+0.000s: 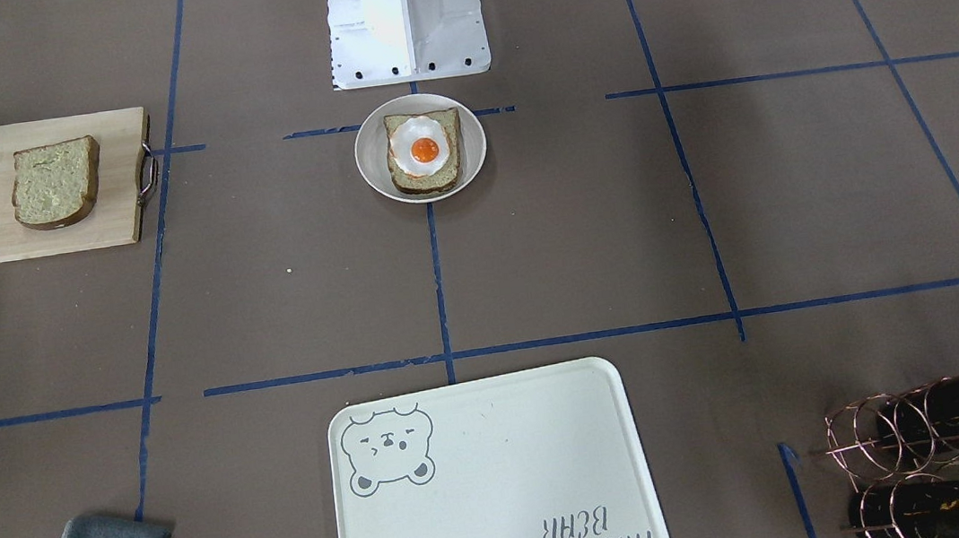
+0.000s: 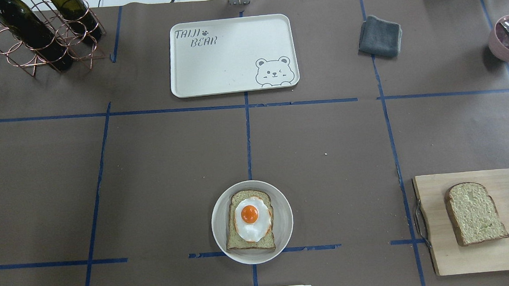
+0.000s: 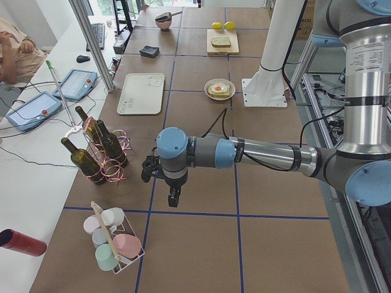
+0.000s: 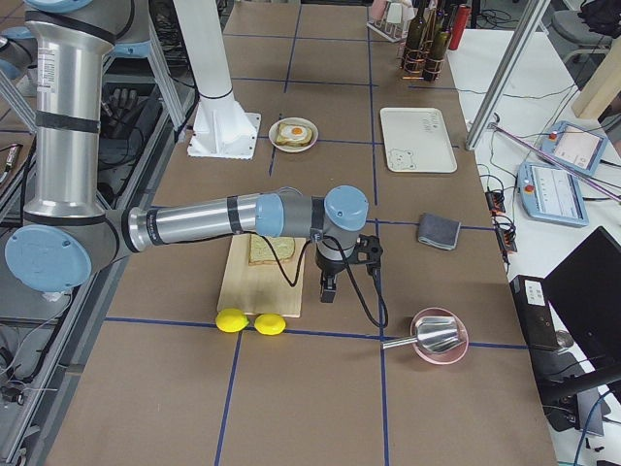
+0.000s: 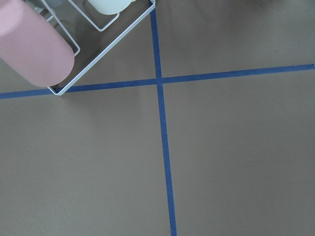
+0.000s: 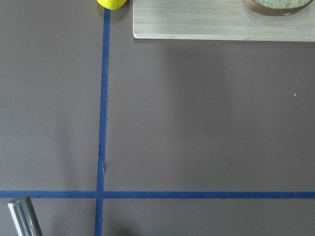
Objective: Make sandwich and place on tray
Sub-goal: 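Move the right gripper toward the bread slice on the wooden board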
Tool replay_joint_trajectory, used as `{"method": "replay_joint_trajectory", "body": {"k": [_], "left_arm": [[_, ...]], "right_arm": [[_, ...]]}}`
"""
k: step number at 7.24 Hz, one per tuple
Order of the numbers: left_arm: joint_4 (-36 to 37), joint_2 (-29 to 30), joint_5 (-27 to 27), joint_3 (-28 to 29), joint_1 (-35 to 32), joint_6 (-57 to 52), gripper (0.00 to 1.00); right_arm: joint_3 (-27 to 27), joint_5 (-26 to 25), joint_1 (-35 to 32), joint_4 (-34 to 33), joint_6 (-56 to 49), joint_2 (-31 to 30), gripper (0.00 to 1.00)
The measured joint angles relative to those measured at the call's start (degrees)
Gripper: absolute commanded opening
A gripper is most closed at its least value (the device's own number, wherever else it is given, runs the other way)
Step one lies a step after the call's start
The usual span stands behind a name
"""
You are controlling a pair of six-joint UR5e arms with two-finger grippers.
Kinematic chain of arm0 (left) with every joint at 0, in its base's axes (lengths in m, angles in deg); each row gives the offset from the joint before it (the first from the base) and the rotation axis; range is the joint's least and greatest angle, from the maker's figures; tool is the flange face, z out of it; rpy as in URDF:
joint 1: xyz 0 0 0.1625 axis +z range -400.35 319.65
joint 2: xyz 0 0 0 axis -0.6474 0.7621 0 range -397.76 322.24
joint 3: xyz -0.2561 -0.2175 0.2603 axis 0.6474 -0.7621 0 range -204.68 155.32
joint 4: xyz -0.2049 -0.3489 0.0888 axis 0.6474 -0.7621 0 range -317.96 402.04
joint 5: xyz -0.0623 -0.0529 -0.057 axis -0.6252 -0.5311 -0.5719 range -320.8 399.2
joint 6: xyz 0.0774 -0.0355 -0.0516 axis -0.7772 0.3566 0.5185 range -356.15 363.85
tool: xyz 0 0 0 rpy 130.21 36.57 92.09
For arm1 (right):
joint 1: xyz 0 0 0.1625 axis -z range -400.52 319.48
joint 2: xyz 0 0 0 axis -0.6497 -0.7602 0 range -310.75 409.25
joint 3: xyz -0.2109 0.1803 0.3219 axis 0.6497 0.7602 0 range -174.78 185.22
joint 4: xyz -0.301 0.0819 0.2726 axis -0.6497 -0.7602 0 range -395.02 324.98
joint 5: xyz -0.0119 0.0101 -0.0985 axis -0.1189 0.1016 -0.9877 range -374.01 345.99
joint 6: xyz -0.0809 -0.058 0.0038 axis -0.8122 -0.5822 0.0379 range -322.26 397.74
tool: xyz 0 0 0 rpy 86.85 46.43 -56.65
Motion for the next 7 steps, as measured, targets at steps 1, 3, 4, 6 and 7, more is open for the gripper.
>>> {"method": "replay_joint_trajectory", "body": {"k": [1, 3, 4, 6, 7], "left_arm": [[0.84, 0.02, -0.20, -0.82, 0.00, -0.13, 1.00], [1.12, 0.01, -0.48, -1.90, 0.14, -0.22, 1.00], [1.28, -0.15, -0.47, -2.29, 0.37, -0.22, 1.00], [1.26, -0.52, -0.89, -1.84, 0.83, -0.38, 1.00], [1.25, -0.73, -1.76, -1.79, 0.89, -0.42, 1.00]], "right_arm": [[0.01, -0.01, 0.01, 0.02, 0.01, 0.14, 1.00], [-0.22, 0.04, 0.02, 0.10, 0.13, 0.34, 1.00], [-0.59, 0.06, 0.02, 0.74, 0.27, 0.26, 1.00], [-1.16, 0.43, 0.02, 4.77, 0.57, -0.89, 1.00], [-1.14, 0.96, 0.15, 7.78, 0.67, -1.44, 1.00]]}}
